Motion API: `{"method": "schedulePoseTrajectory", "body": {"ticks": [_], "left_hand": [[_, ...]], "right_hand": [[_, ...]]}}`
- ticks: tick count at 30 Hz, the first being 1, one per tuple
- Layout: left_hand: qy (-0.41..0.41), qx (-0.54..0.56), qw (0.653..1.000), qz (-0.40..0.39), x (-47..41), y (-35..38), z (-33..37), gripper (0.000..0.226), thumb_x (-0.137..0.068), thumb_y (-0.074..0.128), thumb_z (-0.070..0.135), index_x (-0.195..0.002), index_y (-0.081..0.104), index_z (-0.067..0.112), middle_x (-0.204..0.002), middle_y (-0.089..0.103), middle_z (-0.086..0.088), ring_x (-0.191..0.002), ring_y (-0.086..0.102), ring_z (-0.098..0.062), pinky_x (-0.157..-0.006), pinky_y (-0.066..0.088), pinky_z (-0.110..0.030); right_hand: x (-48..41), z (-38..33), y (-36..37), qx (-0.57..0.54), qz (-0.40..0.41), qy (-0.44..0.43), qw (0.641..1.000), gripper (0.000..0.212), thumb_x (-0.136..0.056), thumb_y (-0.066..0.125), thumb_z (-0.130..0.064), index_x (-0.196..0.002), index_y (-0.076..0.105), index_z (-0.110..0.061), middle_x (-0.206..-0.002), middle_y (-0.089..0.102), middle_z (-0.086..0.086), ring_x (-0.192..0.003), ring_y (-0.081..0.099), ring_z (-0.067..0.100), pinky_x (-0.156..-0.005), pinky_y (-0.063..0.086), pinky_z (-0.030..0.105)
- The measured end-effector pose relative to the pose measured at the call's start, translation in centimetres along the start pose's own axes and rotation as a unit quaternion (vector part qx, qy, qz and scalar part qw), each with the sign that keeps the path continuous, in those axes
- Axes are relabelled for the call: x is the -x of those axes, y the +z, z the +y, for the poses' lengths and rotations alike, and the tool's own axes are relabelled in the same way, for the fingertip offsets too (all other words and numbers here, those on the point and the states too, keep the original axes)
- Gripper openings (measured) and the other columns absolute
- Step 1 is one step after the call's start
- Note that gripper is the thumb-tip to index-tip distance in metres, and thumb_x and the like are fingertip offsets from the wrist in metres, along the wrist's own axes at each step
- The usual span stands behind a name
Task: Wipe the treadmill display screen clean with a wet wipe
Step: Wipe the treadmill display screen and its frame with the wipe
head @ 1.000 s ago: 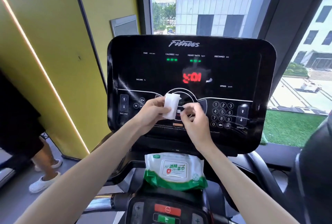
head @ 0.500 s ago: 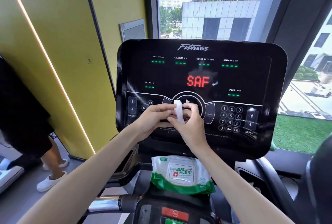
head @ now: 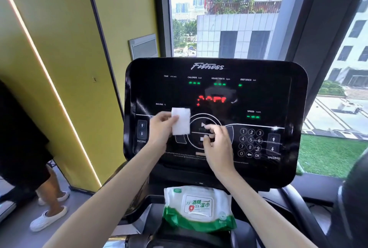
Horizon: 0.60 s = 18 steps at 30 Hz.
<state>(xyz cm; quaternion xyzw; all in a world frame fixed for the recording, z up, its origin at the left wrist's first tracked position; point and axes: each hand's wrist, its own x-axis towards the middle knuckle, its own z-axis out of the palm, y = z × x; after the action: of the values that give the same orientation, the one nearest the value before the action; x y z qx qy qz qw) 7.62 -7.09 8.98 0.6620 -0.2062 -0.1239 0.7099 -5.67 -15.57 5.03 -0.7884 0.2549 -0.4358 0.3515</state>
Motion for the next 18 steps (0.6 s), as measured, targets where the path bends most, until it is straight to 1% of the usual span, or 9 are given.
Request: {"method": "schedulePoseTrajectory", "body": {"ticks": [3,6,8,10,12,13,14,17,18], "left_hand": [[0.173,-0.165,0.950,0.202,-2.7,-0.1,2.5,0.008,-0.089,0.056,0.019,-0.085,0.057,0.012,-0.085,0.057,0.000,-0.071,0.049,-0.007,-0.059,0.037,-0.008],[0.206,-0.274,0.918,0.201,-4.2,1.8,2.5,0.014,-0.092,0.053,0.021,-0.089,0.054,0.008,-0.094,0.055,-0.007,-0.076,0.049,-0.016,-0.062,0.034,-0.018],[0.249,-0.335,0.896,0.153,-3.3,4.3,1.0,0.011,-0.091,0.054,0.014,-0.091,0.056,0.003,-0.092,0.057,-0.014,-0.082,0.053,-0.028,-0.069,0.040,-0.032],[0.382,-0.380,0.841,0.043,-1.0,7.2,-0.6,0.003,-0.088,0.057,0.005,-0.088,0.057,0.002,-0.081,0.057,-0.014,-0.074,0.055,-0.032,-0.063,0.048,-0.040],[0.454,-0.382,0.800,-0.087,0.5,8.4,-1.5,0.005,-0.089,0.059,0.007,-0.089,0.057,0.003,-0.078,0.054,-0.012,-0.067,0.054,-0.030,-0.051,0.049,-0.039],[0.469,-0.383,0.790,-0.098,0.0,8.2,-1.0,0.007,-0.089,0.060,0.010,-0.088,0.058,0.003,-0.078,0.054,-0.011,-0.067,0.052,-0.028,-0.049,0.049,-0.037],[0.474,-0.393,0.786,-0.061,-1.0,7.8,-0.5,0.007,-0.087,0.061,0.008,-0.087,0.058,0.002,-0.077,0.054,-0.011,-0.069,0.052,-0.027,-0.052,0.050,-0.036],[0.313,-0.346,0.872,0.150,-4.2,6.2,1.6,0.010,-0.089,0.052,0.001,-0.095,0.059,-0.002,-0.091,0.056,-0.018,-0.085,0.052,-0.031,-0.071,0.050,-0.042],[0.288,-0.340,0.878,0.176,-4.6,6.3,1.4,0.013,-0.087,0.050,-0.003,-0.098,0.057,-0.003,-0.094,0.055,-0.019,-0.088,0.051,-0.031,-0.074,0.050,-0.043]], "right_hand": [[0.1,1.1,-0.8,0.167,0.029,-0.076,0.983,0.029,-0.081,0.057,-0.002,-0.108,0.058,-0.013,-0.116,0.050,0.001,-0.106,0.048,0.018,-0.081,0.050,0.033],[0.1,2.1,-0.9,0.261,0.024,-0.092,0.961,0.038,-0.077,0.060,0.002,-0.113,0.059,-0.009,-0.129,0.050,0.014,-0.118,0.045,0.028,-0.100,0.042,0.040],[0.4,2.6,-1.1,0.281,0.021,-0.091,0.955,0.043,-0.075,0.060,0.003,-0.116,0.058,-0.009,-0.133,0.048,0.016,-0.122,0.043,0.029,-0.103,0.039,0.042],[0.7,3.1,-1.4,0.294,0.023,-0.093,0.951,0.047,-0.074,0.060,0.005,-0.119,0.057,-0.008,-0.135,0.047,0.016,-0.123,0.042,0.029,-0.104,0.038,0.041],[1.0,3.6,-1.9,0.309,0.018,-0.090,0.947,0.052,-0.073,0.060,0.006,-0.122,0.054,-0.008,-0.137,0.045,0.015,-0.125,0.041,0.027,-0.106,0.034,0.040],[1.2,3.9,-2.2,0.317,0.012,-0.087,0.944,0.054,-0.072,0.059,0.006,-0.124,0.053,-0.008,-0.139,0.044,0.014,-0.127,0.039,0.027,-0.107,0.032,0.039],[1.3,4.1,-2.6,0.326,0.009,-0.086,0.942,0.056,-0.071,0.059,0.006,-0.125,0.052,-0.008,-0.140,0.043,0.014,-0.127,0.039,0.026,-0.108,0.031,0.038],[1.8,4.8,-3.3,0.347,0.000,-0.082,0.934,0.058,-0.070,0.062,0.007,-0.125,0.053,-0.006,-0.140,0.044,0.015,-0.127,0.042,0.027,-0.108,0.034,0.040],[1.9,5.0,-3.3,0.352,-0.007,-0.080,0.933,0.058,-0.069,0.063,0.007,-0.125,0.053,-0.005,-0.140,0.044,0.015,-0.127,0.043,0.028,-0.107,0.036,0.041]]}}
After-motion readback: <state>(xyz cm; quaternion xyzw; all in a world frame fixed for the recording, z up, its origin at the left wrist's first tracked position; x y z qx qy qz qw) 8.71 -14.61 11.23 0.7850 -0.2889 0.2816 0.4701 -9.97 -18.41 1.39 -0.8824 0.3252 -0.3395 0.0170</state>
